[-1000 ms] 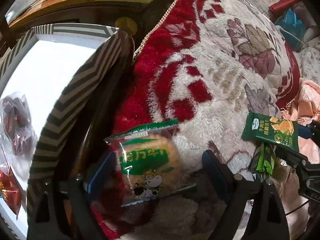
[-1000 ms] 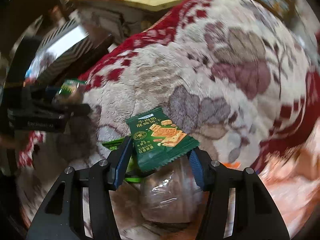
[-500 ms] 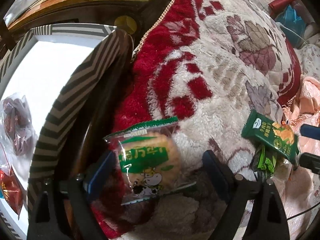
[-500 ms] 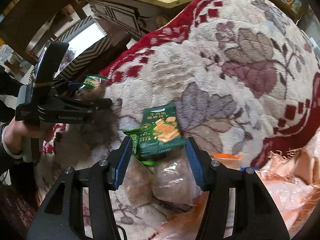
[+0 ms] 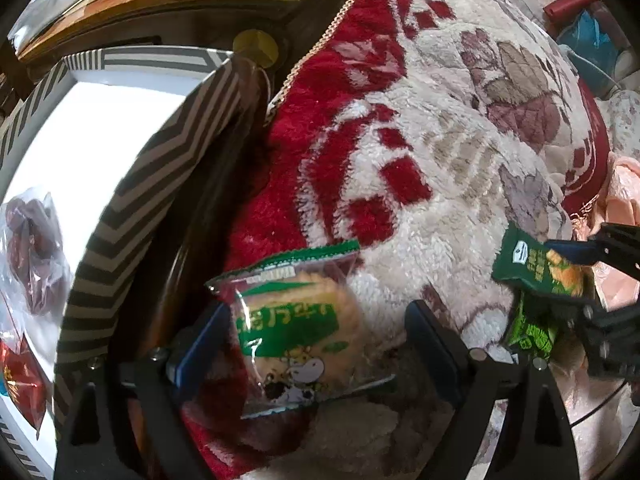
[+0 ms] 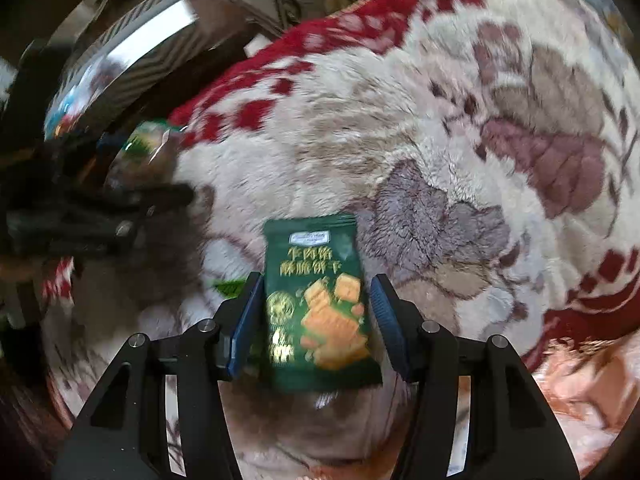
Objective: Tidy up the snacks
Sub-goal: 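Carry the biscuit packet and green cracker packet over the tray with both tools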
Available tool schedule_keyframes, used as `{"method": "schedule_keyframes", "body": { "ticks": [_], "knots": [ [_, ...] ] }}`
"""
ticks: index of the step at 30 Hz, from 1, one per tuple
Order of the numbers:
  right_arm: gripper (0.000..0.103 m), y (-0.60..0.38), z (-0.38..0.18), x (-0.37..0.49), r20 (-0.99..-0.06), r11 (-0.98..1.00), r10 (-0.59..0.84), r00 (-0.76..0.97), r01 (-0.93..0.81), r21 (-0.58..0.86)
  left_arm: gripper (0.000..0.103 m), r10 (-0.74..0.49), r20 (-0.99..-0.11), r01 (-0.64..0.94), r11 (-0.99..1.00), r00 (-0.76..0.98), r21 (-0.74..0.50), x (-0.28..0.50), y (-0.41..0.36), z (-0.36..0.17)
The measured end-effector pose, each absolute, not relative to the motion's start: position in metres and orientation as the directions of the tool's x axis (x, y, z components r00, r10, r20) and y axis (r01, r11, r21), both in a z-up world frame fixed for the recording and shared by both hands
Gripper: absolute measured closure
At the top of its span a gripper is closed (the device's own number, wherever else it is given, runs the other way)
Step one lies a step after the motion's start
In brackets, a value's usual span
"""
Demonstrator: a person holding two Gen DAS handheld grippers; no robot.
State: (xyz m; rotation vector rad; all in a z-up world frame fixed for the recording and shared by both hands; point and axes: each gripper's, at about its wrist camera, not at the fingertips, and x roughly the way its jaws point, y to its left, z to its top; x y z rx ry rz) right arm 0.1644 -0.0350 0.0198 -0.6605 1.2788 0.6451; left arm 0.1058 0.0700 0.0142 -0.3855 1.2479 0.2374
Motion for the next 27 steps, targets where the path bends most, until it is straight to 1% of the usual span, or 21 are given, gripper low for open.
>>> {"method": "schedule_keyframes", "body": {
  "ticks": [3, 4, 5, 6, 8, 10, 13, 17, 20, 27],
  "knots": [
    [0.050, -0.044, 0.016, 0.175, -0.980, 0.708, 0.116, 0.159, -0.706, -0.031, 0.014, -0.039, -0.947, -0.366, 0.916, 0.318, -0.161, 0.106, 0.069, 0.014],
    [0.056, -0.047, 0.015, 0.175, -0.978, 0.716, 0.134, 0.158, -0.698, -0.015, 0.019, -0.042, -0.944, -0.361, 0.918, 0.328, -0.166, 0.105, 0.070, 0.014],
    [0.058, -0.049, 0.015, 0.173, -0.976, 0.721, 0.153, 0.157, -0.693, 0.002, 0.024, -0.039, -0.941, -0.354, 0.920, 0.335, -0.165, 0.103, 0.070, 0.015],
    [0.059, -0.052, 0.015, 0.168, -0.973, 0.721, 0.166, 0.162, -0.693, 0.008, 0.027, -0.035, -0.939, -0.346, 0.925, 0.342, -0.160, 0.101, 0.069, 0.016],
    [0.059, -0.055, 0.018, 0.159, -0.965, 0.720, 0.171, 0.200, -0.694, -0.016, 0.047, -0.016, -0.936, -0.327, 0.935, 0.351, -0.139, 0.096, 0.068, 0.020],
    [0.060, -0.061, 0.023, 0.146, -0.951, 0.734, 0.187, 0.246, -0.678, -0.031, 0.051, -0.005, -0.931, -0.309, 0.943, 0.364, -0.125, 0.090, 0.068, 0.025],
    [0.060, -0.070, 0.043, 0.120, -0.907, 0.760, 0.235, 0.351, -0.648, -0.053, 0.052, -0.001, -0.926, -0.275, 0.955, 0.378, -0.114, 0.079, 0.063, 0.029],
    [0.060, -0.079, 0.061, 0.075, -0.826, 0.812, 0.298, 0.478, -0.582, -0.044, 0.052, 0.024, -0.910, -0.240, 0.967, 0.414, -0.083, 0.062, 0.054, 0.039],
    [0.060, -0.081, 0.063, 0.049, -0.794, 0.834, 0.316, 0.520, -0.551, -0.030, 0.052, 0.025, -0.900, -0.216, 0.973, 0.435, -0.077, 0.048, 0.047, 0.047],
    [0.060, -0.074, 0.044, 0.015, -0.786, 0.865, 0.343, 0.514, -0.499, 0.051, 0.052, 0.034, -0.875, -0.158, 0.986, 0.483, -0.049, 0.014, 0.040, 0.071]
  ]
}}
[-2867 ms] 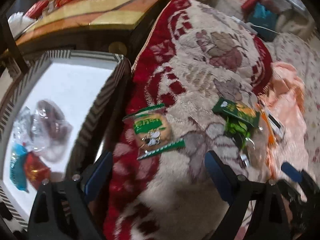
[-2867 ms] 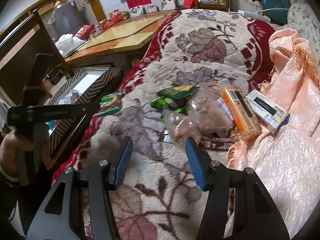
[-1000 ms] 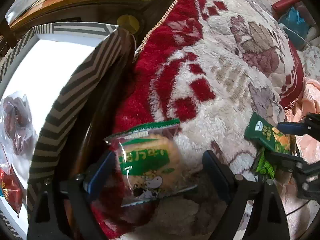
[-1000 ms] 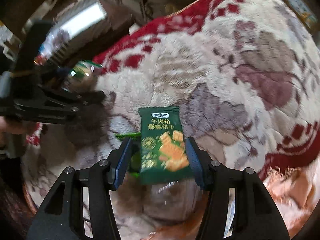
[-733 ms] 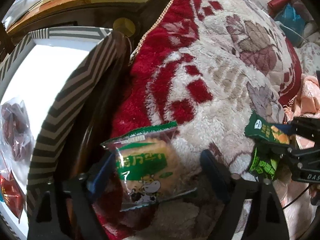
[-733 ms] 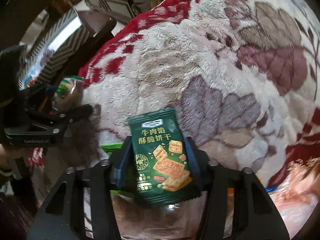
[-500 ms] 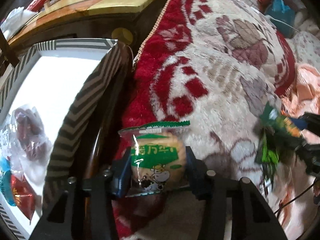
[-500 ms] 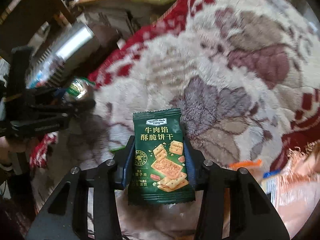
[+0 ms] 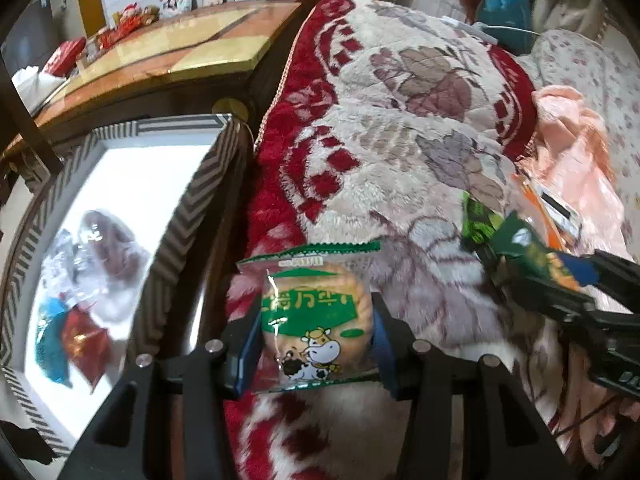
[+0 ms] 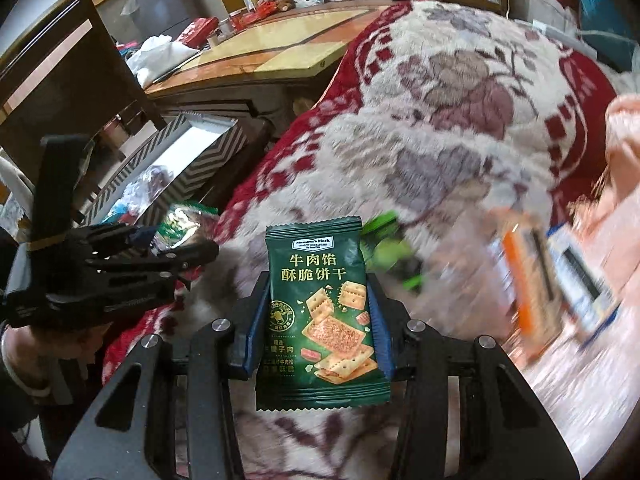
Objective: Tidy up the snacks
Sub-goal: 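Carry the biscuit packet and green cracker packet over the tray with both tools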
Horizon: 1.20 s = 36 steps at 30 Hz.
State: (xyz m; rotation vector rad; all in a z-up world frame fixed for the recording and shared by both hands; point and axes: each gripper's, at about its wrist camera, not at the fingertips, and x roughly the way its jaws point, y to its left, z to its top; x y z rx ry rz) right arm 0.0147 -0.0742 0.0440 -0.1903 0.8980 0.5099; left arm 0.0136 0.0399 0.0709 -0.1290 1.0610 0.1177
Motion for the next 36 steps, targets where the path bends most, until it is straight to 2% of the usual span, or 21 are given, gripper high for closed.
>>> {"method": "schedule_keyframes", "body": {
  "ticks": [13, 36],
  "knots": [
    [0.060, -0.032, 0.023, -0.020, -0.777, 0.870, 0.374, 0.506, -0.482, 0.105, 0.052, 0.081, -0.857, -0.177, 0.984, 0.510, -0.013, -0.038, 0.076, 0.089],
    [0.060, 0.100, 0.028, -0.012, -0.799, 0.764, 0.419, 0.432, -0.643, 0.054, 0.052, 0.184, -0.838, -0.341, 0.940, 0.514, -0.003, -0.062, 0.191, 0.097]
  ]
}}
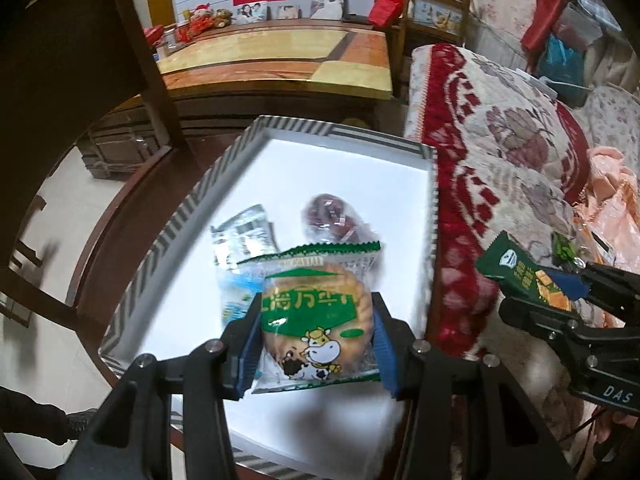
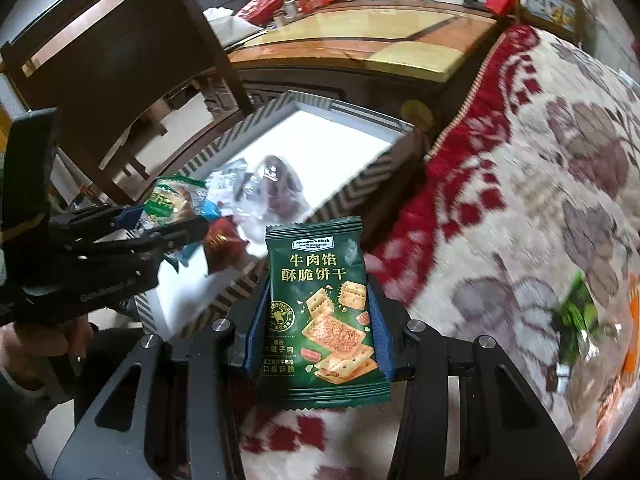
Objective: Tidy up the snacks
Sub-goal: 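Carry the biscuit packet and green cracker packet over the tray with both tools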
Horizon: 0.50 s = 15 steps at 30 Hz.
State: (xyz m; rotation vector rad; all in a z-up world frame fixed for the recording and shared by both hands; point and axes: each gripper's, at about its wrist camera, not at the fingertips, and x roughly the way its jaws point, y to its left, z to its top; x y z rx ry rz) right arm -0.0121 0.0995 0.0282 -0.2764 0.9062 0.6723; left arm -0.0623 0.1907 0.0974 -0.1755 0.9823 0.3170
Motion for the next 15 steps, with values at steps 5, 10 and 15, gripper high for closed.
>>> {"method": "schedule_keyframes", "body": {
  "ticks": [5, 10, 15],
  "knots": [
    [0.060, 0.123, 0.028, -0.008, -0.798, 0.742, 0.424, 0.429, -0.670, 0.035, 0.052, 0.192, -0.841, -0.362, 0.932, 0.506, -0.004, -0.065, 0.205, 0.092],
    [0.060, 0.145, 0.027, -0.001, -0.799, 0.721, 0.426, 0.424, -0.692, 0.018, 0.052, 0.200, -0.847, -0.385, 0.923, 0.492, -0.007, -0.067, 0.220, 0.085],
    [0.060, 0.168, 0.024, 0.007, -0.804, 0.702, 0.430, 0.411, -0.712, 0.012, 0.052, 0.203, -0.854, -0.409, 0.912, 0.479, -0.013, -0.068, 0.232, 0.077]
  ]
}}
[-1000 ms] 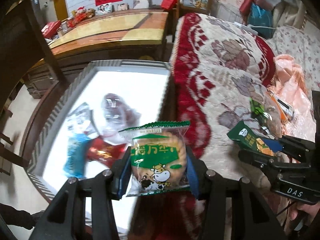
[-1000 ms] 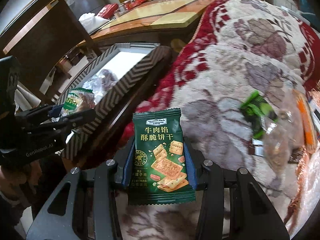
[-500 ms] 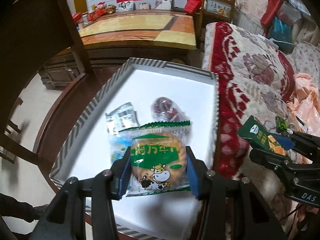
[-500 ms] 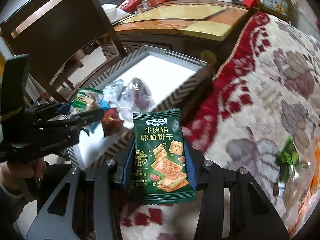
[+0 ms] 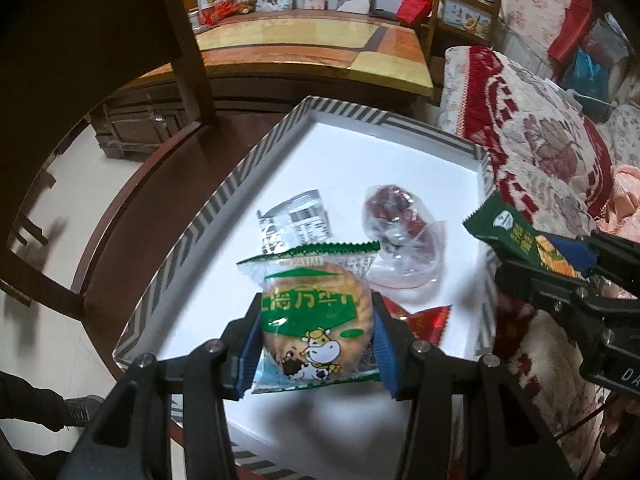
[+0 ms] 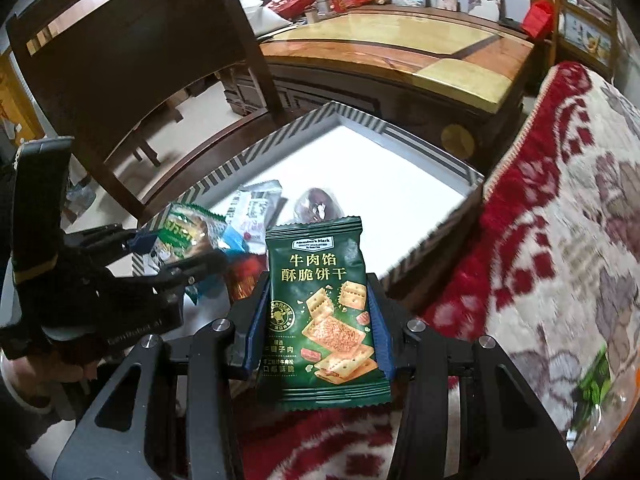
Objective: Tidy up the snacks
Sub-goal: 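Carry the biscuit packet and green cracker packet over the tray with both tools, then open both tools to drop the biscuit and cracker packets into the tray, then move both tools back over the remaining snacks on the blanket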
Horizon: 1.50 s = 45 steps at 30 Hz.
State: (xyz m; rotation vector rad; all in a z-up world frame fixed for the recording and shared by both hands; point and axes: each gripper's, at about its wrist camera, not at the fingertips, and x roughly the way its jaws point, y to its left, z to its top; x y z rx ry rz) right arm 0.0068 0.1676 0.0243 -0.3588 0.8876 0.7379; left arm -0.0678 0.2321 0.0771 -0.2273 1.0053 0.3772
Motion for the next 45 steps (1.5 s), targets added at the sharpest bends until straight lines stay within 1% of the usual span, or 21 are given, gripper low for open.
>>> {"method": "schedule_keyframes", "body": {
  "ticks": [6, 16, 18, 19, 21, 23, 25, 26, 30, 34, 38, 45],
  "knots": [
    [0.060, 0.187, 0.014, 0.012, -0.816, 0.681, 0.427, 0.390, -0.732, 0.007, 0.052, 0.198, -0.862, -0.428, 0.904, 0.467, -0.024, -0.068, 0.243, 0.069],
    [0.059, 0.207, -0.007, 0.023, -0.840, 0.677, 0.416, 0.347, -0.735, 0.031, 0.051, 0.211, -0.872, -0.445, 0.896, 0.442, -0.009, -0.062, 0.252, 0.063],
    [0.058, 0.210, -0.013, 0.024, -0.850, 0.668, 0.424, 0.313, -0.741, 0.060, 0.049, 0.221, -0.872, -0.449, 0.894, 0.436, 0.002, -0.061, 0.252, 0.063],
    [0.055, 0.210, -0.015, 0.024, -0.852, 0.665, 0.429, 0.301, -0.743, 0.073, 0.048, 0.221, -0.873, -0.450, 0.893, 0.435, 0.002, -0.061, 0.252, 0.062],
    [0.055, 0.208, -0.017, 0.021, -0.852, 0.656, 0.443, 0.279, -0.749, 0.096, 0.047, 0.230, -0.876, -0.456, 0.890, 0.424, 0.012, -0.060, 0.253, 0.061],
    [0.055, 0.204, -0.014, 0.018, -0.842, 0.645, 0.464, 0.276, -0.756, 0.108, 0.039, 0.239, -0.876, -0.463, 0.886, 0.418, 0.021, -0.060, 0.252, 0.061],
    [0.055, 0.199, -0.010, 0.015, -0.834, 0.644, 0.478, 0.275, -0.756, 0.120, 0.034, 0.242, -0.874, -0.466, 0.885, 0.422, 0.020, -0.061, 0.251, 0.063],
    [0.055, 0.195, -0.007, 0.013, -0.829, 0.646, 0.487, 0.276, -0.752, 0.129, 0.030, 0.240, -0.871, -0.466, 0.884, 0.428, 0.015, -0.063, 0.250, 0.065],
    [0.055, 0.176, 0.005, 0.007, -0.799, 0.660, 0.524, 0.294, -0.734, 0.163, 0.028, 0.232, -0.859, -0.456, 0.890, 0.456, -0.002, -0.065, 0.241, 0.074],
    [0.055, 0.149, 0.015, 0.003, -0.785, 0.695, 0.526, 0.328, -0.698, 0.174, 0.026, 0.227, -0.845, -0.434, 0.901, 0.485, -0.007, -0.065, 0.225, 0.086],
    [0.055, 0.114, 0.022, 0.000, -0.776, 0.743, 0.501, 0.385, -0.650, 0.157, 0.023, 0.199, -0.834, -0.396, 0.918, 0.515, -0.025, -0.062, 0.202, 0.096],
    [0.055, 0.046, 0.026, 0.000, -0.777, 0.816, 0.444, 0.447, -0.561, 0.143, 0.022, 0.148, -0.832, -0.323, 0.946, 0.535, -0.039, -0.048, 0.158, 0.104]
  ]
}}
